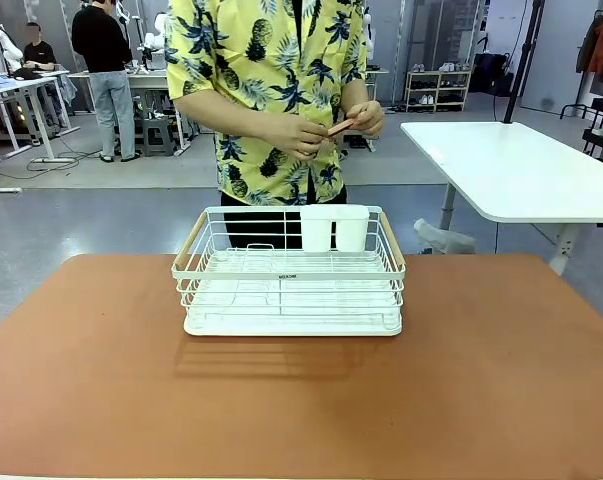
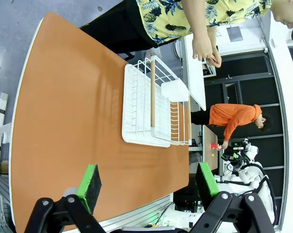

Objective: Clean the table.
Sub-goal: Pick up the Lint Roller when the human hands it over.

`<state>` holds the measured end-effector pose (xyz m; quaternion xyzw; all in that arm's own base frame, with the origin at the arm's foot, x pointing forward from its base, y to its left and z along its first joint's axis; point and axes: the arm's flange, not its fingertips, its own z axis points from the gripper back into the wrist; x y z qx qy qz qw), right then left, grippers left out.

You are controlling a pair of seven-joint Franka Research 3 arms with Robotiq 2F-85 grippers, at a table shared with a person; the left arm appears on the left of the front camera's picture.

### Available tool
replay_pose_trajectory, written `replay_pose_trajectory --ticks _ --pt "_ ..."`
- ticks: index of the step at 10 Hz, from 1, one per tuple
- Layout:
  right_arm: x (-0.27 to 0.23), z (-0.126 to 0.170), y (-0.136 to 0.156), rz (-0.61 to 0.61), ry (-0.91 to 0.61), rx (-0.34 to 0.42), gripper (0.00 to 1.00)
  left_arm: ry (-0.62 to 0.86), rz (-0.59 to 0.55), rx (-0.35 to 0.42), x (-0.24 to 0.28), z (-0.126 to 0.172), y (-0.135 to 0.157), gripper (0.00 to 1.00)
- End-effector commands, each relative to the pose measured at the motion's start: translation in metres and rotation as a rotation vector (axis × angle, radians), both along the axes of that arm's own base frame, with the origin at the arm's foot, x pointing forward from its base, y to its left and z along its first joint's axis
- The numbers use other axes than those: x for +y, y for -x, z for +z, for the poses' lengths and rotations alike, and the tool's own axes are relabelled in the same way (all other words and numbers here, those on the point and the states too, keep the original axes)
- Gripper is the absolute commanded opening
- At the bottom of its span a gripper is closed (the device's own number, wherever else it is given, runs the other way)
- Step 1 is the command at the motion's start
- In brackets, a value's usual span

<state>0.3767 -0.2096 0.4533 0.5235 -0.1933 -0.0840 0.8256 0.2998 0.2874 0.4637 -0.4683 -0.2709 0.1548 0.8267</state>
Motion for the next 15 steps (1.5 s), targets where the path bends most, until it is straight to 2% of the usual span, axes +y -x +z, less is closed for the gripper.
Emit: replay_pose_trajectory --ticks 1,15 --pt "-0.0001 0.0015 0.0010 0.003 -0.005 -0.003 1.00 0.003 -0.001 -0.005 0.0014 0.0002 0.0020 1.00" --pt "-0.0001 0.0015 0.0010 0.003 -0.005 -0.003 1.00 0.003 -0.001 -0.005 0.0014 0.0002 0.0020 1.00"
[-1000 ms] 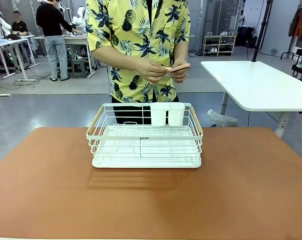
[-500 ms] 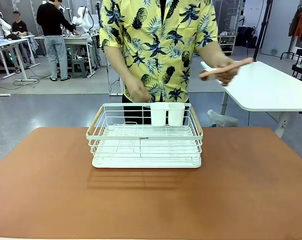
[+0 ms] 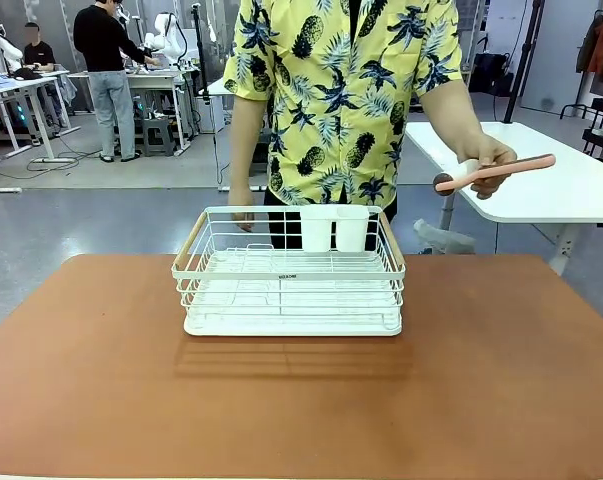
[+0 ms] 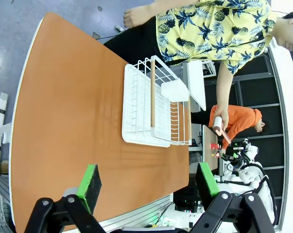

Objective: Clean the table.
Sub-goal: Pick up the Lint Roller when the human hands it over.

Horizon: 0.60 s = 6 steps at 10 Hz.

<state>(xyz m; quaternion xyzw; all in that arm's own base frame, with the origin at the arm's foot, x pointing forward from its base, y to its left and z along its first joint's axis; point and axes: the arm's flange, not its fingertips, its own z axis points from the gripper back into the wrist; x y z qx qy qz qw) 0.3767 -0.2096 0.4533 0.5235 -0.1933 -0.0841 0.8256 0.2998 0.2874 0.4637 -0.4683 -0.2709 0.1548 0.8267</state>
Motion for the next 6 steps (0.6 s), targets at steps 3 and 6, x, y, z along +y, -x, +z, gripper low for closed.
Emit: replay_pose_trajectory --ticks 3,6 --pt "-0.0001 0.0015 0.0010 0.003 -0.005 -0.003 1.00 0.003 -0.002 -0.005 0.0014 0.0002 0.0020 1.00" --pt "-0.0001 0.0015 0.0010 0.003 -0.005 -0.003 1.00 0.003 -0.002 -0.005 0.0014 0.0002 0.0020 1.00"
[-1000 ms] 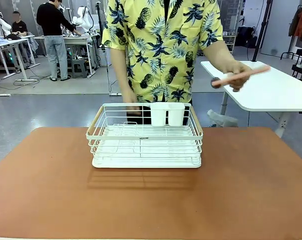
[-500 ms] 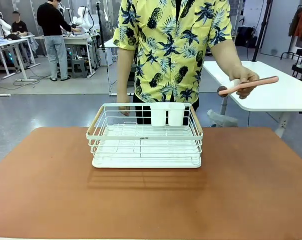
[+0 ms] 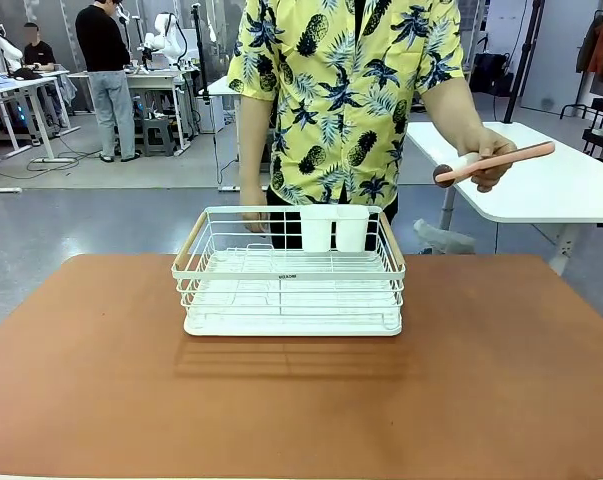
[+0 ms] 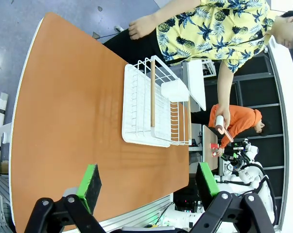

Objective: Clean the table.
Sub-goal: Pick up the Lint Roller when the human hands it over.

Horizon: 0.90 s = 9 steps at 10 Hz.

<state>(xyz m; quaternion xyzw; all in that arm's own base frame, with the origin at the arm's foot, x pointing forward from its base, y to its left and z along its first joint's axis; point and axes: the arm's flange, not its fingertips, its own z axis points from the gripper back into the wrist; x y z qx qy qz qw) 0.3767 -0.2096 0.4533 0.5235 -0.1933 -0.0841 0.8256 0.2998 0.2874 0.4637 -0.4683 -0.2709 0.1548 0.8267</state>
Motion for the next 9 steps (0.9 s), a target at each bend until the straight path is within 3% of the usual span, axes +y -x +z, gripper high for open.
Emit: replay_pose_trajectory --ticks 1,5,7,9 --pt "0.000 0.000 0.000 0.000 0.000 0.000 1.00 0.003 -0.002 -0.005 0.001 0.000 0.002 1.00" --pt "0.069 0.072 0.010 -0.164 0.069 0.167 1.00 0.003 -0.002 -0.005 0.001 0.000 0.002 1.00" --pt "0.113 0.080 0.002 -0.248 0.108 0.156 1.00 0.003 -0.002 -0.005 0.001 0.000 0.002 1.00" --pt "0.147 0.068 -0.005 -0.301 0.100 0.175 1.00 0.003 -0.002 -0.005 0.001 0.000 0.002 1.00"
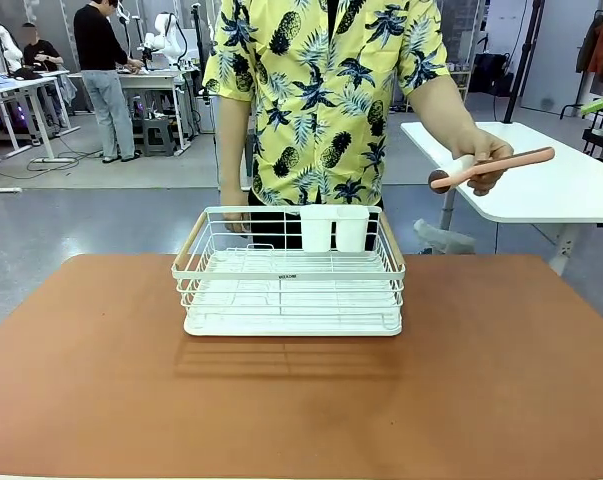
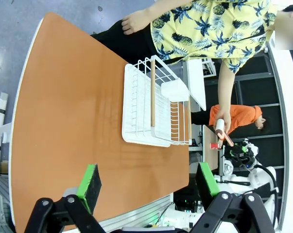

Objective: Clean the table.
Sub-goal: Pick up the Lint Roller when the human hands it over.

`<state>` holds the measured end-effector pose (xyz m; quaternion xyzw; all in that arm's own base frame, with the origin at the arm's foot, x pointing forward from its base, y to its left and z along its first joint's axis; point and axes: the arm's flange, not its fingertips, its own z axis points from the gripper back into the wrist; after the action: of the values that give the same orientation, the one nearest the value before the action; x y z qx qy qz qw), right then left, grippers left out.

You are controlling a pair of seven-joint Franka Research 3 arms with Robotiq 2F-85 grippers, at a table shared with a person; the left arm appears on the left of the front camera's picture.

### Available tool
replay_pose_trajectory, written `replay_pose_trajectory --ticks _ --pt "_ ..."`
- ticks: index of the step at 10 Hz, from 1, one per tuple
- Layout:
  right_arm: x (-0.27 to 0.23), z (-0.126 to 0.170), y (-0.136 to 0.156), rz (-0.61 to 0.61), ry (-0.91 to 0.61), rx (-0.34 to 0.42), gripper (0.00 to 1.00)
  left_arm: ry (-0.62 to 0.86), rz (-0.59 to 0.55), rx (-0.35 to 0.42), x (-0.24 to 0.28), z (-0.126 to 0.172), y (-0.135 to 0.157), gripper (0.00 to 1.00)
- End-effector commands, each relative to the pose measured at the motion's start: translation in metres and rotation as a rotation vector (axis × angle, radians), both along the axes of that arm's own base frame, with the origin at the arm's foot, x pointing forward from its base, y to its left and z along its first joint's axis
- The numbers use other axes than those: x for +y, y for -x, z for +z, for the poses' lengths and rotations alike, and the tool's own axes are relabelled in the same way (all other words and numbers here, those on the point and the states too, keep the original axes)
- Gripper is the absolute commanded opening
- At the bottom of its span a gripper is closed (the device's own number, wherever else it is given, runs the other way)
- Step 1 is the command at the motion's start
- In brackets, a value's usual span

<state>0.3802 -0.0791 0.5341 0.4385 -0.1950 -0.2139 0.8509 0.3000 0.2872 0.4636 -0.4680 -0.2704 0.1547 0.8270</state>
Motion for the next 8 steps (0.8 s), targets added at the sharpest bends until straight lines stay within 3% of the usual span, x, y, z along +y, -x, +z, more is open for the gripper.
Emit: replay_pose_trajectory --ticks 1,3,8 --pt "0.028 -0.019 -0.002 -0.048 -0.028 0.026 1.00 0.004 -0.001 -0.006 0.002 0.000 0.002 1.00" --pt "0.045 -0.031 -0.006 -0.113 -0.038 -0.013 1.00 0.004 -0.001 -0.006 0.002 0.000 0.002 1.00" --pt "0.065 -0.057 -0.026 -0.143 -0.080 -0.068 1.00 0.004 -0.001 -0.006 0.002 0.000 0.002 1.00"
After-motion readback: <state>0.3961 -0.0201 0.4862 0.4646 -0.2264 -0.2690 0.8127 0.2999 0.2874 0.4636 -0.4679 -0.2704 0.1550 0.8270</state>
